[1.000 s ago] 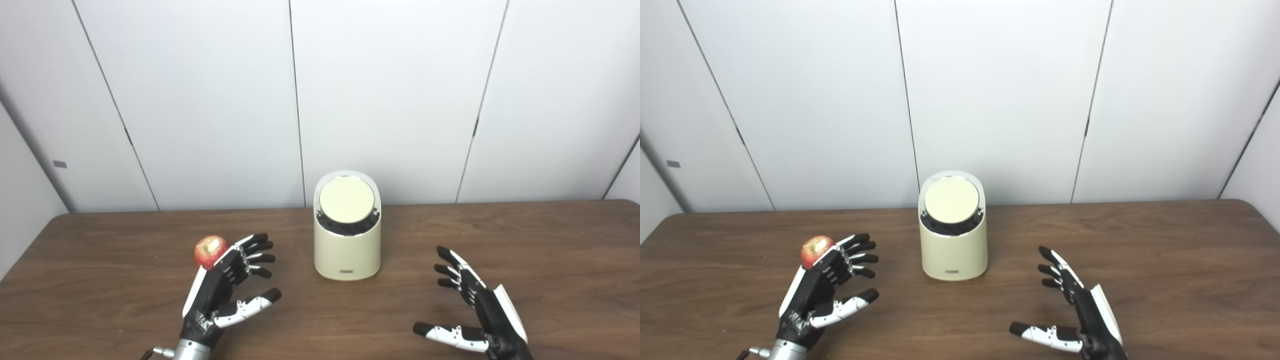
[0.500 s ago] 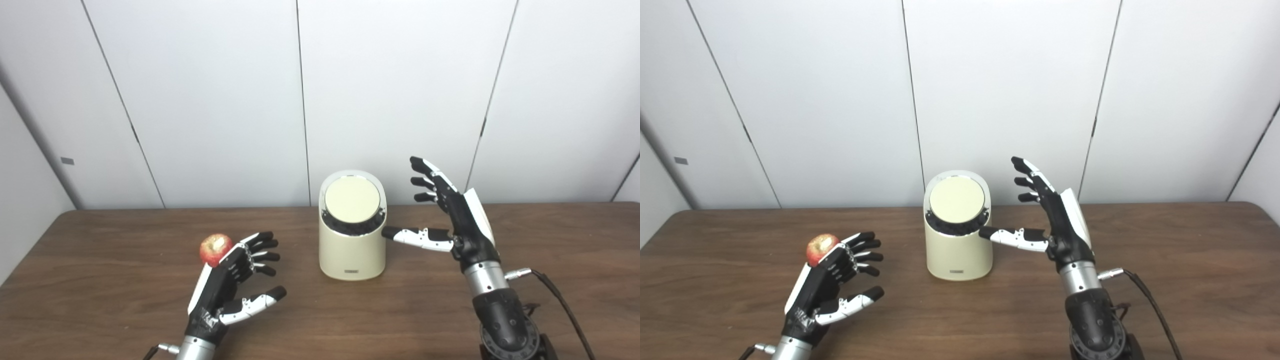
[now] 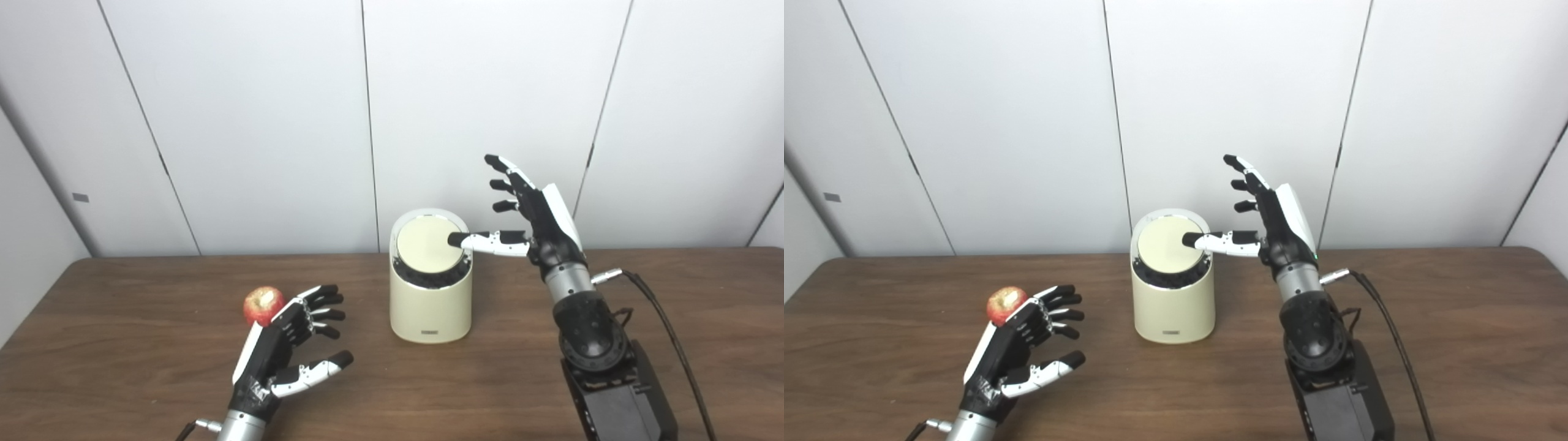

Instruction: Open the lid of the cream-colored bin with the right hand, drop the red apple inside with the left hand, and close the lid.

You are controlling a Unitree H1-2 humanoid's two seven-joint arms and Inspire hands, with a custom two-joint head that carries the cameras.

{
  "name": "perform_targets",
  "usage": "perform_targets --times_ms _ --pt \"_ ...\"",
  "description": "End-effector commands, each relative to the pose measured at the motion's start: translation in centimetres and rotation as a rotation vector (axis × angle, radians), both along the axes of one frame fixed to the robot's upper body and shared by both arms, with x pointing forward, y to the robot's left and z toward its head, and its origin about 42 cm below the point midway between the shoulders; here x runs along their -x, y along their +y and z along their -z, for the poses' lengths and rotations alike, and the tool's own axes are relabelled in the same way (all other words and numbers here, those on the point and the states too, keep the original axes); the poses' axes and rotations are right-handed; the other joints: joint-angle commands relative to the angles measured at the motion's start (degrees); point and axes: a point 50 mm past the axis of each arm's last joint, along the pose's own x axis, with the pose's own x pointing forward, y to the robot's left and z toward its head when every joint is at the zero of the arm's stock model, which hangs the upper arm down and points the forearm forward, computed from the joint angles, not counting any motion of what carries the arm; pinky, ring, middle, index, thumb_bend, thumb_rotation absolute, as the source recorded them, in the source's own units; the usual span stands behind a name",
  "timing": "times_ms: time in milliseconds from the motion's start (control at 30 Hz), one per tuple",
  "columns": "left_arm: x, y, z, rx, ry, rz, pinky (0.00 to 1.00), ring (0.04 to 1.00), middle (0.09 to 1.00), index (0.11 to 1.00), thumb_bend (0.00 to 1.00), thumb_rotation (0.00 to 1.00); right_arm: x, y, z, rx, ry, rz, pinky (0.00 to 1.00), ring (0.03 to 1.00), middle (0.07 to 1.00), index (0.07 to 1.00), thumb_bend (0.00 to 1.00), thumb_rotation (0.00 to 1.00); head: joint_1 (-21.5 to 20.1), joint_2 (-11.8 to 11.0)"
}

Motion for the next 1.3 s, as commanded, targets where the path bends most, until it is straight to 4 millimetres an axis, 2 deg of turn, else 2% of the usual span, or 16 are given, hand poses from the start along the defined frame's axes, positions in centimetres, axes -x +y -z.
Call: perform_targets --times_ms 0,167,400,633,800,967,1100,1267 --pt "0.6 -0.4 1.1 0.01 0.003 0.0 0.59 0.712 0.792 0.819 0.72 0.12 -0.8 0.3 -3.2 0.05 -0.073 0.02 0.66 0.84 0.918 0.896 0.86 0.26 0.14 0.03" --pt "0.5 -0.6 1.0 0.015 0.005 -0.007 0.59 0.71 0.787 0.814 0.72 0.12 -1.3 1.0 -3.2 0.146 -0.046 0.042 0.61 0.808 0.907 0.894 0.86 0.28 0.8 0.14" --pt "0.4 -0.9 0.9 0.012 0.003 -0.001 0.59 0.705 0.785 0.819 0.73 0.12 -1.4 2.2 -2.8 0.206 -0.013 0.018 0.65 0.847 0.913 0.903 0.86 0.27 1.02 0.2" --pt "0.4 -0.9 0.8 0.011 0.0 -0.002 0.6 0.704 0.787 0.82 0.73 0.13 -1.4 3.5 -2.2 0.248 0.001 0.007 0.6 0.8 0.895 0.894 0.9 0.27 0.89 0.44" --pt "0.4 -1.0 0.8 0.016 0.0 -0.001 0.59 0.701 0.783 0.817 0.74 0.13 -1.4 4.0 -2.0 0.274 0.004 -0.004 0.67 0.864 0.924 0.901 0.9 0.28 0.91 0.44" --pt "0.4 -1.1 0.8 0.016 0.003 -0.002 0.59 0.698 0.783 0.817 0.75 0.14 -1.3 4.4 -2.0 0.307 0.012 -0.015 0.7 0.903 0.948 0.915 0.88 0.29 0.91 0.67" --pt "0.5 -1.2 0.8 0.018 0.001 0.003 0.59 0.705 0.786 0.82 0.74 0.14 -1.6 4.6 -2.0 0.323 0.021 -0.012 0.7 0.916 0.958 0.925 0.87 0.31 0.99 0.68" --pt "0.6 -1.2 0.8 0.009 -0.001 0.005 0.6 0.705 0.788 0.824 0.73 0.15 -2.0 4.4 -2.0 0.327 0.019 0.009 0.66 0.887 0.941 0.911 0.87 0.3 0.96 0.78"
